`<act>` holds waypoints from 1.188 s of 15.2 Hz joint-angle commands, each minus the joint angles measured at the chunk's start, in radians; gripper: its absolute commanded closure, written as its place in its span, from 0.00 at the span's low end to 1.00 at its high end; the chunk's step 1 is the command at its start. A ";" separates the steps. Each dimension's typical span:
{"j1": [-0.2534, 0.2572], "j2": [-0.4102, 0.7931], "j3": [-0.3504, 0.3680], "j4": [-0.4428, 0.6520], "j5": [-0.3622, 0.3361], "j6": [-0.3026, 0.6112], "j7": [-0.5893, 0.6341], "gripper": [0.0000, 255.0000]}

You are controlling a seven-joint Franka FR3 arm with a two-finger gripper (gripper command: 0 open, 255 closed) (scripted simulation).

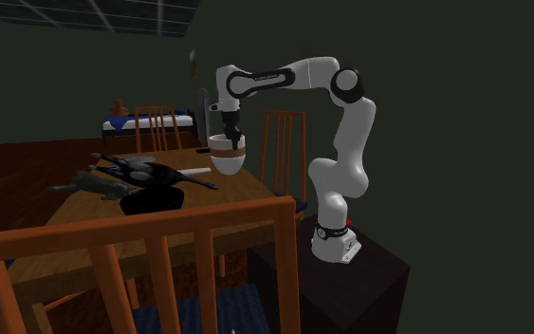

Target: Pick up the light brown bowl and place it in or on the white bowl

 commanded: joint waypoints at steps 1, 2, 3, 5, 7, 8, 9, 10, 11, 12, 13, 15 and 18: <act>0.000 0.002 -0.002 -0.002 0.000 0.000 0.000 1.00; 0.001 0.003 -0.003 -0.001 0.001 0.001 -0.001 0.00; 0.000 0.002 -0.003 -0.003 0.001 0.002 -0.001 0.00; 0.000 0.003 -0.003 -0.003 0.001 0.002 -0.001 0.00; 0.000 0.002 -0.002 -0.002 0.000 0.000 0.000 0.00; 0.004 0.007 0.003 0.034 0.007 -0.031 -0.005 0.00; 0.008 0.014 0.007 0.071 0.014 -0.063 -0.009 0.00; 0.012 0.023 0.010 0.110 0.021 -0.095 -0.015 0.00; 0.016 0.031 0.011 0.142 0.027 -0.119 -0.020 0.00; 0.016 0.031 0.011 0.142 0.027 -0.119 -0.020 0.00; 0.016 0.031 0.011 0.142 0.027 -0.119 -0.020 0.00; 0.016 0.031 0.011 0.142 0.027 -0.119 -0.020 0.00; 0.016 0.031 0.011 0.142 0.027 -0.119 -0.020 0.00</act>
